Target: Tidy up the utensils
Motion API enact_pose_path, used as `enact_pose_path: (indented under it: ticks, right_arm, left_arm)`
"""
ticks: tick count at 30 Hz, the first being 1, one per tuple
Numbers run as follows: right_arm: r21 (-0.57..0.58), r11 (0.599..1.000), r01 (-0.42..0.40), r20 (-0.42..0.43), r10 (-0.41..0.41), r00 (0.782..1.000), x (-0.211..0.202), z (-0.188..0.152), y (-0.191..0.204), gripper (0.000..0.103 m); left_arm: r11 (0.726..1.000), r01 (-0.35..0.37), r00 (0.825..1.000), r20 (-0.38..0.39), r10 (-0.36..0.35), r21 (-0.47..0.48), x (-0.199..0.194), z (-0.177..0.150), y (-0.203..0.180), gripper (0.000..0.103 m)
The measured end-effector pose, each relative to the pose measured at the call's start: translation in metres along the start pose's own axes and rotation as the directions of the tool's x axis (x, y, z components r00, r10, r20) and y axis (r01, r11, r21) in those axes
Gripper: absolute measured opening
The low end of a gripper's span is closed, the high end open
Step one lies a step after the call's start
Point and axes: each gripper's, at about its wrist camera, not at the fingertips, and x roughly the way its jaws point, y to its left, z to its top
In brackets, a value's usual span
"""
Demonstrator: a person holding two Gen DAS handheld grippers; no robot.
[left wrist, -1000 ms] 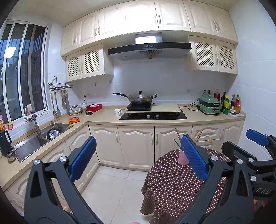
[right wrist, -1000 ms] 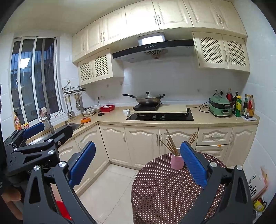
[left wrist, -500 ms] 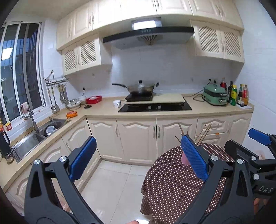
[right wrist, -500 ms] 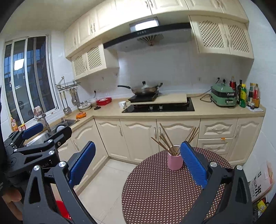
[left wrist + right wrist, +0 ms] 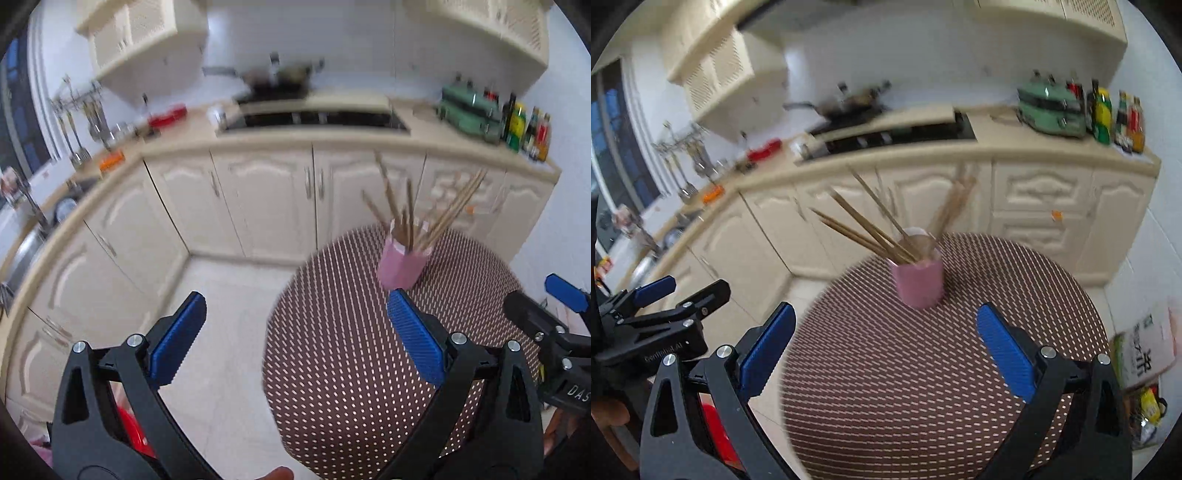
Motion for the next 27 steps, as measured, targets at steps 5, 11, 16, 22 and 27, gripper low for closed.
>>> enact_pose_path:
  ticks: [5,11,16,22,27]
  right_arm:
    - [-0.004,0.993,0.116,-0.154,-0.115,0.981,0.060,-0.035,-0.044,0.095]
    - [-0.012,0.974,0.224,-0.288,-0.218,0.932,0.107,-0.080,-0.092,0.095]
    - [0.040,0.958,0.284,-0.306,-0.258,0.916,0.123,-0.098,-0.124,0.095]
    - [-0.009,0.954,0.299,-0.257,-0.291,0.921,0.135,-0.111,-0.131,0.096]
    - [-0.029,0.957,0.289,-0.180,-0.289,0.940,0.133,-0.115,-0.125,0.097]
  left_arm:
    - [1.000,0.008,0.986,-0.166,-0.005,0.019,0.072,-0.022,-0.021,0.097]
    - [0.998,0.058,0.964,-0.261,-0.057,-0.004,0.125,-0.049,-0.033,0.097]
    - [0.997,0.070,0.953,-0.296,-0.062,0.016,0.149,-0.061,-0.042,0.097]
    - [0.998,0.064,0.938,-0.342,-0.055,0.015,0.172,-0.065,-0.051,0.097]
    - [0.998,0.055,0.933,-0.356,-0.045,0.017,0.182,-0.064,-0.054,0.097]
